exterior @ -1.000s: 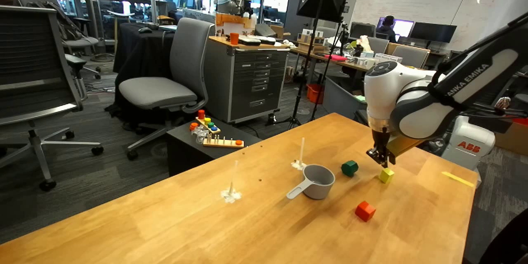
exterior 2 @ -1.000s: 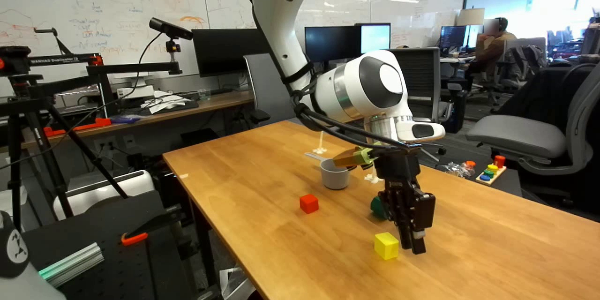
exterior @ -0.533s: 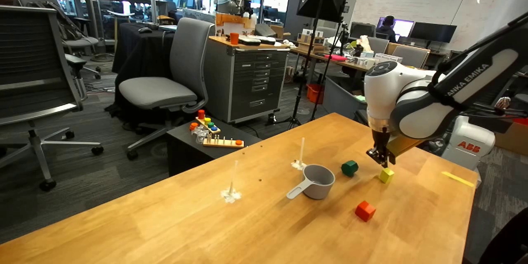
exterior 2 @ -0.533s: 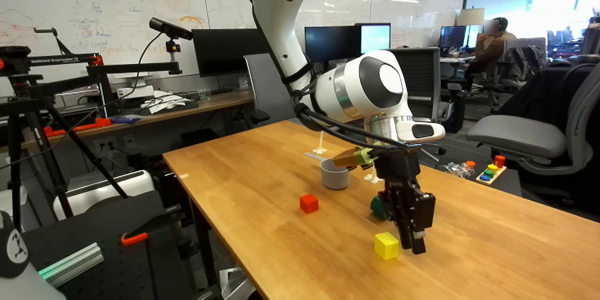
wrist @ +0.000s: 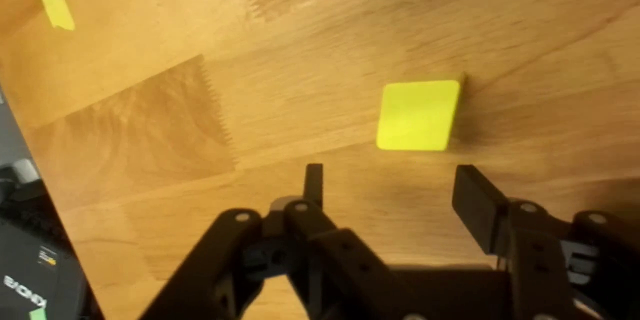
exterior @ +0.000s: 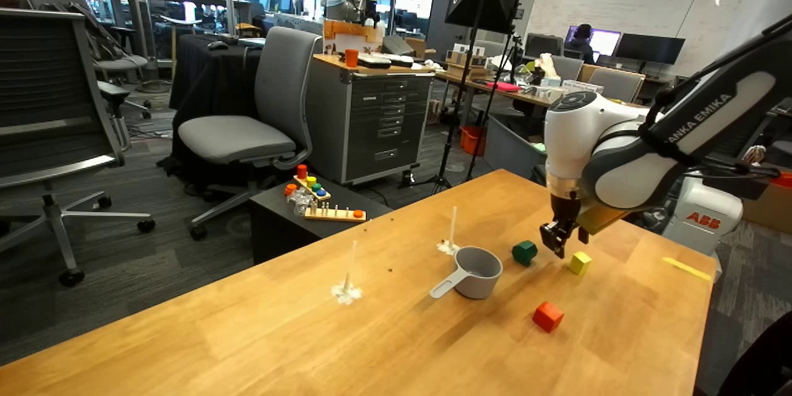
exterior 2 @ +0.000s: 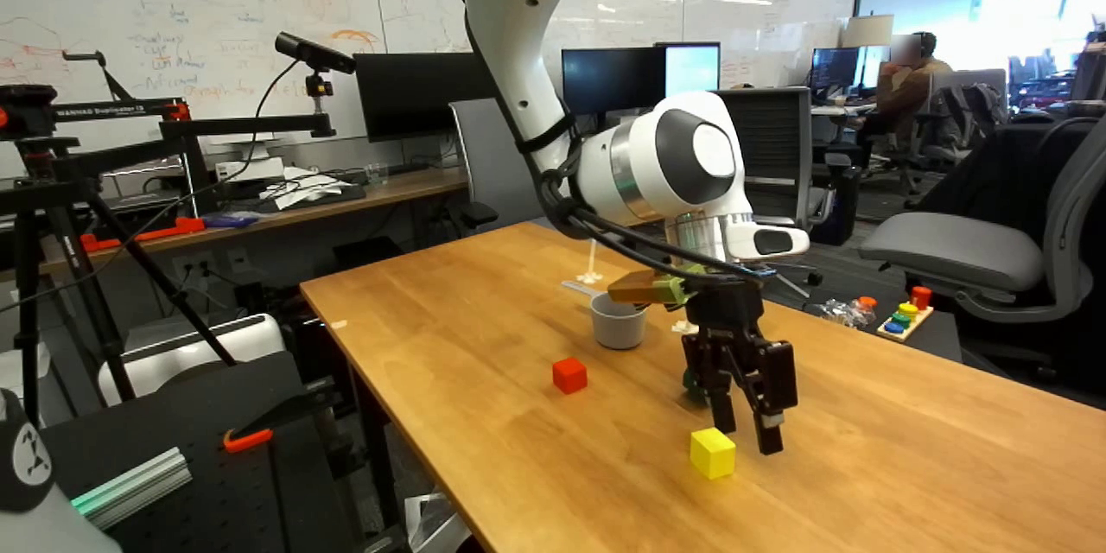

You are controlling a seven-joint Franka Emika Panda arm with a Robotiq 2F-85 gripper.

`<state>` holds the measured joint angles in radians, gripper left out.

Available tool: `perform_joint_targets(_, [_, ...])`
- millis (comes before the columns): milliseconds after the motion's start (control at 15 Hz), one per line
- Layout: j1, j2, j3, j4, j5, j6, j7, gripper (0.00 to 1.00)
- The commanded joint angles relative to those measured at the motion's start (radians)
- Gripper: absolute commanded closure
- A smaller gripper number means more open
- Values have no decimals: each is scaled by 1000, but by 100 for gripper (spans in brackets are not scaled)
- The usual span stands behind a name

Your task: Place the blocks inside the grey measuring cup

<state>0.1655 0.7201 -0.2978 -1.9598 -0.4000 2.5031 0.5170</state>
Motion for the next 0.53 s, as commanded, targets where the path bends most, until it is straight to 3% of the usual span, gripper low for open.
perform_joint_targets(0, [-74,-60,85,-37,67,72,-169,1])
perform_joint_targets(133, [-112,-79,129,-46,120,102,-247,0])
perform_joint_targets(467, [-288,-105,311,-67,354,99,-533,0])
